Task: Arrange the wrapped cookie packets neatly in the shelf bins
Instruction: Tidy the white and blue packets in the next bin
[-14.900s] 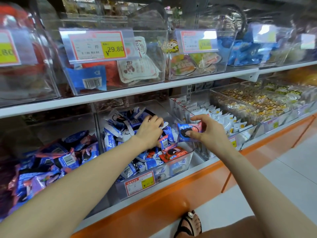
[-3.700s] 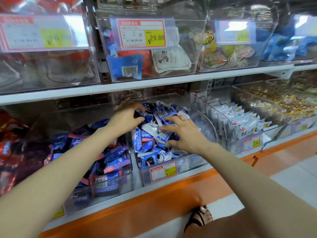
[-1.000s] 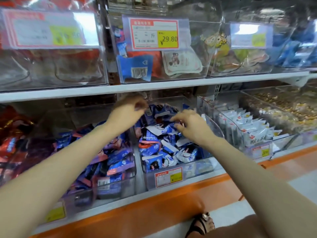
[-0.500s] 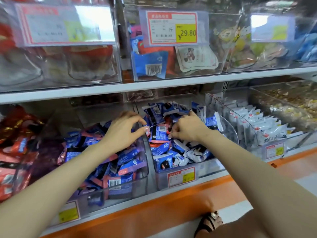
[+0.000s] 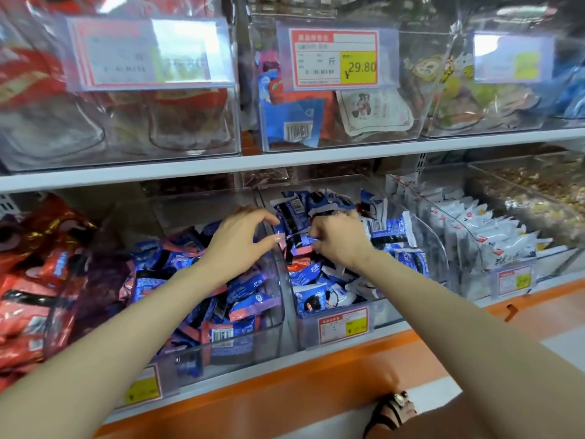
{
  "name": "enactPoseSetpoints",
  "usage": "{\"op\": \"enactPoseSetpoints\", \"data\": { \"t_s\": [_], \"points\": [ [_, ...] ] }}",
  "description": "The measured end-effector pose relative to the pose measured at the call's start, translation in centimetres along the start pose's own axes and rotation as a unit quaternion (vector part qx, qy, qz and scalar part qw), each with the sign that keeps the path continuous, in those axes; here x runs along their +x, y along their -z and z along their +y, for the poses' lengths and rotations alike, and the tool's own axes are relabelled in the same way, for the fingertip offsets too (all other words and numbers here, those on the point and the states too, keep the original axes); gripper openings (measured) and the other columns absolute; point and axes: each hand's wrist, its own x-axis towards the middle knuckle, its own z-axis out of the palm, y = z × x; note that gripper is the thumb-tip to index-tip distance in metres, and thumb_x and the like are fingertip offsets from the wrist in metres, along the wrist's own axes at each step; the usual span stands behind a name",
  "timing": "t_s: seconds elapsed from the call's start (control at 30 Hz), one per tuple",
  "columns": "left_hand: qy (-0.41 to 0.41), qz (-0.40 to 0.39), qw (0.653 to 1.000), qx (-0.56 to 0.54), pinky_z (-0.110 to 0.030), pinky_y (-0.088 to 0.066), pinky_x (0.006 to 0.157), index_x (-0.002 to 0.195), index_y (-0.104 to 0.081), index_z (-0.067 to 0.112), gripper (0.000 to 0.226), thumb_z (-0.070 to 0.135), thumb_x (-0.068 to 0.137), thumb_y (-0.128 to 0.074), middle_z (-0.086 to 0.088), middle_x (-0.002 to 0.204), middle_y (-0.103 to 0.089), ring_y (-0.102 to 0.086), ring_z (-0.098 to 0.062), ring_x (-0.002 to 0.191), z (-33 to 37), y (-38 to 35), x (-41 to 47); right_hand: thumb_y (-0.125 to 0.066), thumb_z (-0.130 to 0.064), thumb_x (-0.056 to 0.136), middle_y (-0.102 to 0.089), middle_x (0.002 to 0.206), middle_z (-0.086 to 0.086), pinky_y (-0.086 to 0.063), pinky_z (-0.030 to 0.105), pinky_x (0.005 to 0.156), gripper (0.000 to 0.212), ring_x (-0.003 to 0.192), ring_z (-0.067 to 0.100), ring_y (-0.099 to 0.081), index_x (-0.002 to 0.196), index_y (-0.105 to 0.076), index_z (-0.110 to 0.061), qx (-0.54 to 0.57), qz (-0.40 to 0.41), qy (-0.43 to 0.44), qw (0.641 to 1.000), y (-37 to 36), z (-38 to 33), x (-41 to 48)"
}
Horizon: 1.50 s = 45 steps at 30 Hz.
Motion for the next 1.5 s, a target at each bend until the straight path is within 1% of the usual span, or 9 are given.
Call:
{"op": "enactPoseSetpoints", "data": {
  "t_s": [0.27,0.37,0.57,0.8,1.07,1.2,1.3,1.4,1.5],
  "points": [
    [-0.056,0.024,0.998,-0.017,-0.027,-0.036,0.085,0.115,-0.06,0.023,0.041,0.032,0.077,-0.073,0.008,0.115,-0.062,-0.053,-0.013,0.111,2.7,-0.1,0.2,-0.068,0.003,0.079,-0.069,0.072,0.002,-0.052,0.018,0.073,0.011,0.064,0.005,-0.063,0.076,-0.07,-0.007,0.533,-0.059,-0.066,0.842,5.8,1.4,-2.0],
    [-0.042,0.071,0.995,-0.047,-0.03,-0.044,0.08,0.103,-0.065,0.022,0.03,0.029,0.075,-0.075,0.012,0.094,-0.063,-0.059,-0.014,0.094,2.4,1.1,-0.5,-0.066,-0.006,0.085,-0.069,0.072,0.002,-0.05,0.015,0.066,0.007,0.063,0.004,-0.061,0.09,-0.071,-0.008,0.535,-0.017,-0.08,0.841,4.6,1.6,-1.4],
    [-0.005,0.101,0.99,-0.102,-0.008,-0.038,0.068,0.087,-0.058,0.031,0.024,0.023,0.073,-0.076,0.014,0.079,-0.056,-0.052,0.005,0.071,0.2,4.3,-4.3,-0.063,-0.027,0.089,-0.069,0.101,0.009,-0.043,0.025,0.07,0.027,0.095,0.023,-0.063,0.114,-0.066,-0.018,0.224,-0.019,-0.057,0.973,0.7,0.5,1.9],
    [0.043,0.104,0.992,-0.055,-0.006,-0.035,0.064,0.092,-0.061,0.029,0.025,0.018,0.075,-0.075,0.011,0.077,-0.053,-0.05,0.008,0.071,-2.1,5.2,-7.2,-0.051,-0.031,0.094,-0.057,0.127,0.011,-0.045,0.032,0.077,0.036,0.114,0.03,-0.053,0.128,-0.055,-0.024,0.097,-0.038,-0.041,0.994,-1.7,-3.2,4.9],
    [0.124,0.126,0.979,-0.104,-0.009,-0.036,0.059,0.09,-0.063,0.015,0.016,0.021,0.079,-0.073,-0.001,0.078,-0.061,-0.045,-0.008,0.062,-4.1,4.8,-6.7,-0.064,-0.032,0.085,-0.069,0.104,0.007,-0.043,0.026,0.069,0.02,0.099,0.027,-0.062,0.102,-0.071,-0.023,0.18,0.085,-0.114,0.973,0.0,-1.9,3.4],
    [0.174,0.132,0.966,-0.142,-0.015,-0.041,0.067,0.092,-0.062,0.013,0.017,0.022,0.081,-0.071,0.001,0.079,-0.059,-0.055,-0.019,0.075,-4.6,4.4,-6.2,-0.071,-0.004,0.077,-0.07,0.078,0.003,-0.053,0.034,0.076,0.014,0.079,0.022,-0.065,0.077,-0.069,-0.018,0.476,0.198,-0.12,0.849,3.6,-0.8,1.8],
    [0.206,0.15,0.954,-0.159,-0.032,-0.046,0.077,0.092,-0.059,0.013,0.019,0.024,0.082,-0.07,0.0,0.079,-0.06,-0.06,-0.021,0.081,-4.1,4.6,-5.7,-0.065,0.009,0.079,-0.066,0.055,-0.011,-0.05,0.016,0.057,0.021,0.054,0.002,-0.061,0.074,-0.063,-0.012,0.602,0.144,-0.085,0.781,5.0,-1.8,0.5],
    [0.249,0.161,0.94,-0.172,-0.035,-0.051,0.083,0.101,-0.062,0.004,0.041,0.036,0.079,-0.072,-0.008,0.093,-0.069,-0.065,-0.023,0.088,-4.7,5.0,-5.0,-0.063,0.005,0.083,-0.07,0.073,-0.003,-0.05,0.012,0.06,0.016,0.061,0.001,-0.064,0.098,-0.066,-0.001,0.575,0.07,-0.062,0.813,4.9,-4.3,0.0],
    [0.288,0.143,0.92,-0.224,-0.046,-0.05,0.093,0.112,-0.063,0.006,0.072,0.057,0.061,-0.07,-0.012,0.107,-0.068,-0.065,-0.029,0.1,-5.7,4.9,-4.6,-0.07,-0.012,0.083,-0.071,0.095,0.013,-0.055,0.039,0.084,0.025,0.082,0.022,-0.068,0.107,-0.066,-0.007,0.496,0.03,-0.083,0.864,3.3,-5.6,0.9]
  ]
}}
